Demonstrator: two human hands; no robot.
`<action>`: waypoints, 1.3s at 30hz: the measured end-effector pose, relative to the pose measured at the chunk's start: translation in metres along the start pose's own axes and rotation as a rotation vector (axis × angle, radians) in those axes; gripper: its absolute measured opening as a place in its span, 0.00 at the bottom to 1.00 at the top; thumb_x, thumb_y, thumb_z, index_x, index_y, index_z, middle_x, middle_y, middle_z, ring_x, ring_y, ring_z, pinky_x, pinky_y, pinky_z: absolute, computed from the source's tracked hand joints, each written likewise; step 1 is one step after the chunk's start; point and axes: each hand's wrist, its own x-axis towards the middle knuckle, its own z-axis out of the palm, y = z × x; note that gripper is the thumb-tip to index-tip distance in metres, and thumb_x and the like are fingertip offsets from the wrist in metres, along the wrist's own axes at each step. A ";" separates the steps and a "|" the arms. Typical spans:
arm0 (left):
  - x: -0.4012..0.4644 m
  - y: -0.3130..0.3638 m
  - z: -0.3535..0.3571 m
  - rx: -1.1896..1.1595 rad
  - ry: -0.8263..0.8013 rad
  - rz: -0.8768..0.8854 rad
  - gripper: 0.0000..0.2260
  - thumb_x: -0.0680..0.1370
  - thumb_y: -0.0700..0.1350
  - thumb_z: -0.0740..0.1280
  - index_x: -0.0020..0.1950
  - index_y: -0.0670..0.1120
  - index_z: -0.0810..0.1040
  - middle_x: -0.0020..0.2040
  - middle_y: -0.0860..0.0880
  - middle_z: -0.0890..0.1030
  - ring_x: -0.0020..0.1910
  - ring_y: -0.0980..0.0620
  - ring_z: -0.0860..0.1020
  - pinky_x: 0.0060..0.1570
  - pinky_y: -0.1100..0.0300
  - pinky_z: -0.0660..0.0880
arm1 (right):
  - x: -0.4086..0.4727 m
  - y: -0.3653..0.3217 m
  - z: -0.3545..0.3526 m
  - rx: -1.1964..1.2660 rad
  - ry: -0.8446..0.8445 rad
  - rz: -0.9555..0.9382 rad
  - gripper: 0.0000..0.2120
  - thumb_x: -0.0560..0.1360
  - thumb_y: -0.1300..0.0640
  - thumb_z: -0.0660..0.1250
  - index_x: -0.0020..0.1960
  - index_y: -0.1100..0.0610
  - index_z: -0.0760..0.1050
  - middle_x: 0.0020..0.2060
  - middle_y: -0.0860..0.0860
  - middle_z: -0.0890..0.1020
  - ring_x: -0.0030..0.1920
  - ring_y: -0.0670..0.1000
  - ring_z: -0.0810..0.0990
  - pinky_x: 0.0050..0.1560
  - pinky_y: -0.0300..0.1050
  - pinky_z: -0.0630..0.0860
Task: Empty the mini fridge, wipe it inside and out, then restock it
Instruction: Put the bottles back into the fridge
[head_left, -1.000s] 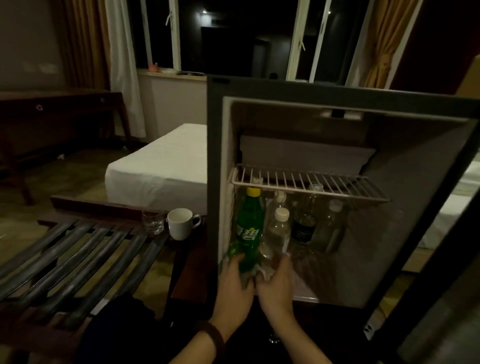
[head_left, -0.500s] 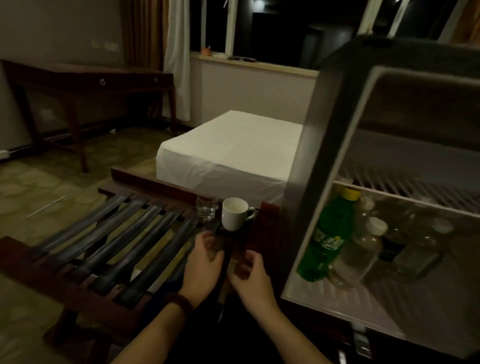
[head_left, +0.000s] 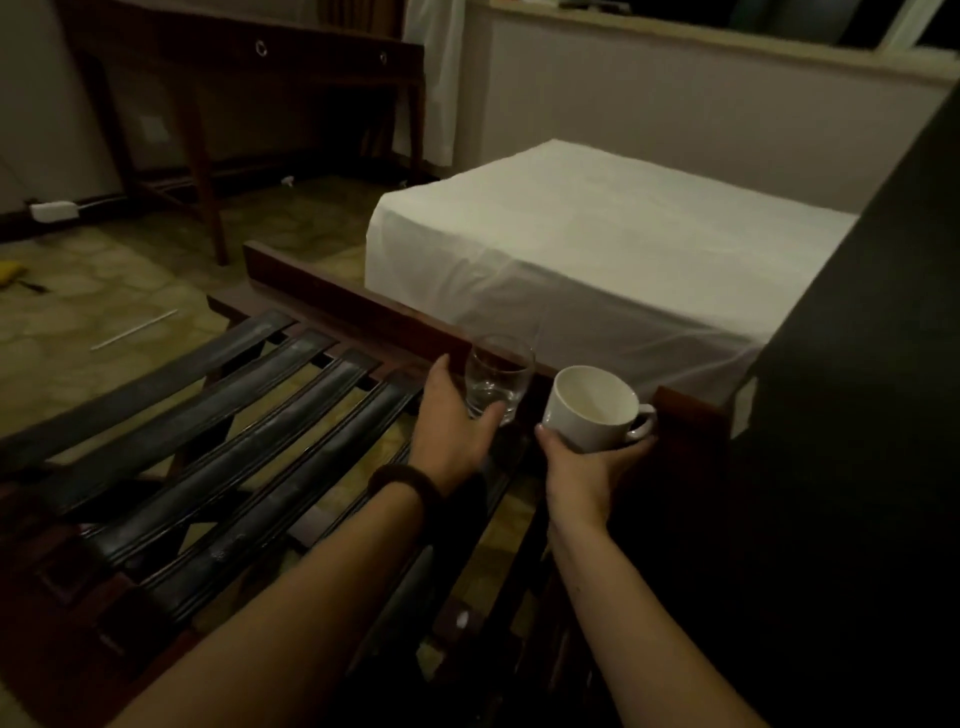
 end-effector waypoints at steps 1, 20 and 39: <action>0.009 -0.003 0.005 0.004 0.005 0.017 0.40 0.72 0.45 0.72 0.75 0.44 0.51 0.74 0.44 0.60 0.72 0.47 0.61 0.70 0.49 0.62 | 0.007 0.003 0.006 0.063 0.034 -0.008 0.56 0.64 0.58 0.77 0.76 0.51 0.38 0.74 0.55 0.56 0.73 0.56 0.58 0.71 0.56 0.57; -0.043 0.009 -0.006 -0.182 0.099 0.141 0.32 0.61 0.46 0.79 0.56 0.63 0.65 0.56 0.55 0.77 0.55 0.59 0.76 0.55 0.60 0.75 | -0.041 -0.011 -0.021 -0.093 -0.011 -0.180 0.50 0.62 0.53 0.79 0.75 0.50 0.53 0.68 0.54 0.71 0.65 0.58 0.71 0.59 0.50 0.70; -0.308 0.205 -0.115 -0.206 0.034 0.442 0.37 0.57 0.53 0.81 0.62 0.54 0.70 0.53 0.58 0.80 0.51 0.61 0.79 0.51 0.64 0.77 | -0.248 -0.154 -0.270 0.032 -0.230 -0.428 0.43 0.56 0.59 0.81 0.66 0.49 0.66 0.54 0.40 0.76 0.58 0.45 0.75 0.57 0.39 0.73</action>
